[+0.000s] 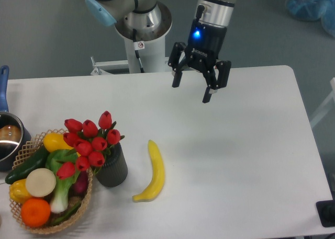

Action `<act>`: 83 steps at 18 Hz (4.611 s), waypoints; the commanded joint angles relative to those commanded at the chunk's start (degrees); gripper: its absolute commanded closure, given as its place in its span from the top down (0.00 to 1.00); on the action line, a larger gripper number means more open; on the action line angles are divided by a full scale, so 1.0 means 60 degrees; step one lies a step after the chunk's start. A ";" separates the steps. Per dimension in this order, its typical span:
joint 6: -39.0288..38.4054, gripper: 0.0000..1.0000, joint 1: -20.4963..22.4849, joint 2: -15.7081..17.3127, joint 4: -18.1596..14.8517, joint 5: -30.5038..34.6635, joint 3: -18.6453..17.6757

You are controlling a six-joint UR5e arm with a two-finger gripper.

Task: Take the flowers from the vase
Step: 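Open the gripper and rotate it while moving toward the tulip vase, then lower the open gripper to the tulip stems above the black vase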

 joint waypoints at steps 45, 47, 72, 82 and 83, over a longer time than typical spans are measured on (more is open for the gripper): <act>0.0127 1.00 -0.1348 -0.1231 0.0587 -0.3501 -0.0966; 0.0258 1.00 -0.1304 -0.1231 0.0630 -0.3443 -0.1039; 0.1915 1.00 -0.2050 -0.3720 0.0689 -0.4950 -0.0220; 0.1783 1.00 -0.2549 -0.3999 0.0660 -0.5434 -0.0146; 0.1797 0.99 -0.2549 -0.3999 0.0660 -0.5493 -0.0146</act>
